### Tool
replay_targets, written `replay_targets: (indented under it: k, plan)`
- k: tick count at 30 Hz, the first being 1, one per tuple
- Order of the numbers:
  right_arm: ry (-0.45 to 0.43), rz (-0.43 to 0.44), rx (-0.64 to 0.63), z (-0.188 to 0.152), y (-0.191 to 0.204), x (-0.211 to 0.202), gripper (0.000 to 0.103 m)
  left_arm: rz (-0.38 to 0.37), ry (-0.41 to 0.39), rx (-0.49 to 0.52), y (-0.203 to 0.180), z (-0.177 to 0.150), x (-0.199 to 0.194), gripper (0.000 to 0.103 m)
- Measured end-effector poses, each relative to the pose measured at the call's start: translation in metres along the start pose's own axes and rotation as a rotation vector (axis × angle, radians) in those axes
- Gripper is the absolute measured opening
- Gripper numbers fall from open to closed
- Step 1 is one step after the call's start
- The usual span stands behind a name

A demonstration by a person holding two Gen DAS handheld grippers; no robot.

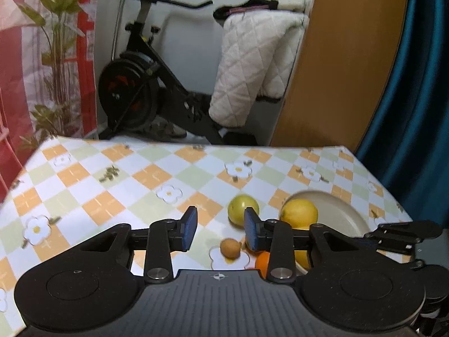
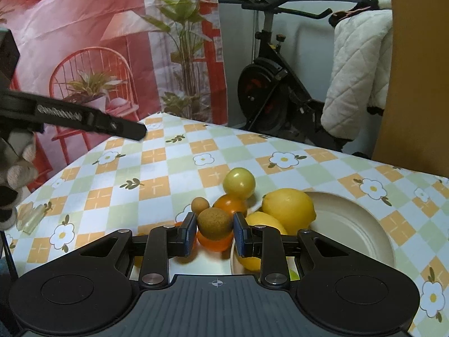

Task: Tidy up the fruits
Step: 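Close the left gripper around the small brown fruit, then lift the small brown fruit and carry it over the plate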

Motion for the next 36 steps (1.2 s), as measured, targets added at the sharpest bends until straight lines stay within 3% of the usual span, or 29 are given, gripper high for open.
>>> replay_targets:
  k: [13, 36]
  plan:
    - [-0.001, -0.020, 0.018, -0.004, -0.016, 0.002, 0.026, -0.023, 0.112, -0.071, 0.009, -0.025, 0.063, 0.032]
    - [0.011, -0.028, 0.067, -0.018, -0.030, 0.007, 0.026, -0.013, 0.175, -0.053, 0.008, -0.039, 0.095, 0.033]
Point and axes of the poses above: each gripper's, at about its wrist camera, not at the fingertips, and x roughly the way its jaws point, y to its left, z to its top, the point moved 8 cm from there along x, roughly the way its jaws point, and after that the axes turned 3 degrees about -z, right-handed, at the moved point
